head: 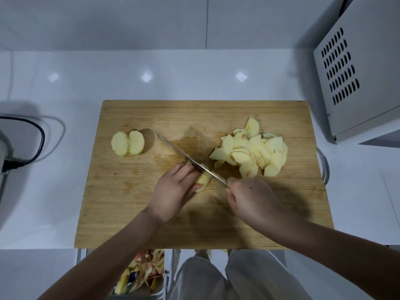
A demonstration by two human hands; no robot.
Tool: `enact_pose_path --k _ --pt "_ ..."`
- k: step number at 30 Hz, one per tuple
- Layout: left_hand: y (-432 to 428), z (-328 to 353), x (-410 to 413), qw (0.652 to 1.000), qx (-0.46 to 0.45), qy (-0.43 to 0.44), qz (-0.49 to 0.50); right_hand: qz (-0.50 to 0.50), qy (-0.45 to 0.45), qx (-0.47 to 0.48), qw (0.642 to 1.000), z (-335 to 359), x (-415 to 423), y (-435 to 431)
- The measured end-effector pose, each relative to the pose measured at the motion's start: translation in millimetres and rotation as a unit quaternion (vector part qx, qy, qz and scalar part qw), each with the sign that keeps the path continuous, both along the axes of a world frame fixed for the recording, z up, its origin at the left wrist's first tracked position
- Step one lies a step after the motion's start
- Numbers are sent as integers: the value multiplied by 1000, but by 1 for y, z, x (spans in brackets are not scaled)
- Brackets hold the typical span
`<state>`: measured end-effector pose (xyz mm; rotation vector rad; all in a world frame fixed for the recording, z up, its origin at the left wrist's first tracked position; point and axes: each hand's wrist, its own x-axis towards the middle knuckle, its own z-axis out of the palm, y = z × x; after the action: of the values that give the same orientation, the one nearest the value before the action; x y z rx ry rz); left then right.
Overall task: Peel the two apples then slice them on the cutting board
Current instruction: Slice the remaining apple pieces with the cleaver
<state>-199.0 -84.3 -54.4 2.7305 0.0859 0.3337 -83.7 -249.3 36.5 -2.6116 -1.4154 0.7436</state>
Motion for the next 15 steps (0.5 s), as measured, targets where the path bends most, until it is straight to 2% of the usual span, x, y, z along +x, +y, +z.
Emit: enact_pose_path --k 6,15 --pt "0 0 1 1000 12 2 1 -22 21 -7 1000 -22 4 17" --pt "-2 0 -2 1000 -11 -24 3 9 6 14 1000 3 0 -2"
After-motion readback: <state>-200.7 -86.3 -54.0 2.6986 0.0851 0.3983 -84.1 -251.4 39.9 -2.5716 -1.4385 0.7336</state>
